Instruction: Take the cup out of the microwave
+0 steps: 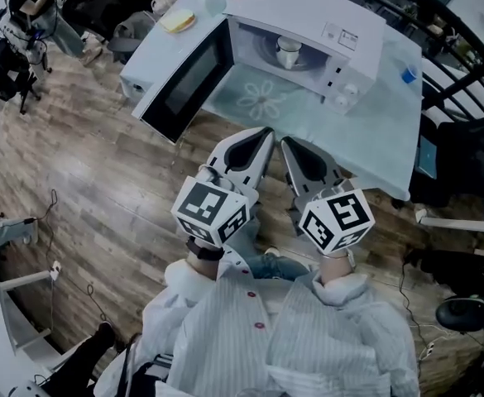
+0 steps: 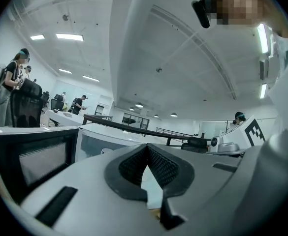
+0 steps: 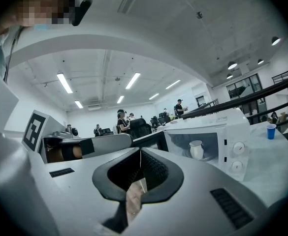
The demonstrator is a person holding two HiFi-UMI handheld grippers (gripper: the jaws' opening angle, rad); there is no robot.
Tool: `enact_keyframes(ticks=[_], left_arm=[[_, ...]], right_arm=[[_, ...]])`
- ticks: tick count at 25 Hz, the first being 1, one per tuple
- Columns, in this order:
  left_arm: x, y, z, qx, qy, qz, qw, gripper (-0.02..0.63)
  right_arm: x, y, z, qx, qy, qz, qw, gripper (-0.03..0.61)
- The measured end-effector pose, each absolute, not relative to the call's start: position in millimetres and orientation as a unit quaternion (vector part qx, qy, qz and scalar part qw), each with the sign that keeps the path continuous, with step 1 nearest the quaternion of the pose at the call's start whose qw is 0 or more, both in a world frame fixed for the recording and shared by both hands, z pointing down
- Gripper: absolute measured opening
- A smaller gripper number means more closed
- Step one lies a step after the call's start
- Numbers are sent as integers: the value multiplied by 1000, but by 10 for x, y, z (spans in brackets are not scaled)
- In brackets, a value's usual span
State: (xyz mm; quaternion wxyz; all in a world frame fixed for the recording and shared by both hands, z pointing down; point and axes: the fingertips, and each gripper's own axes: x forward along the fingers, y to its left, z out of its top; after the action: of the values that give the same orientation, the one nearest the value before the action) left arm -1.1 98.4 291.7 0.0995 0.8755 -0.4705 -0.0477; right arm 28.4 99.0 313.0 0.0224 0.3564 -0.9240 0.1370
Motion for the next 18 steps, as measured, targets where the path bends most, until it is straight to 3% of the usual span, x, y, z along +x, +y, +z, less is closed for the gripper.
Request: enact_keyframes(ticks=[18], left_arm=[[-629,243,3098,890,-441,-38,108,9]], right_arm=[[-170,245,3278,409,-900,152,11,35]])
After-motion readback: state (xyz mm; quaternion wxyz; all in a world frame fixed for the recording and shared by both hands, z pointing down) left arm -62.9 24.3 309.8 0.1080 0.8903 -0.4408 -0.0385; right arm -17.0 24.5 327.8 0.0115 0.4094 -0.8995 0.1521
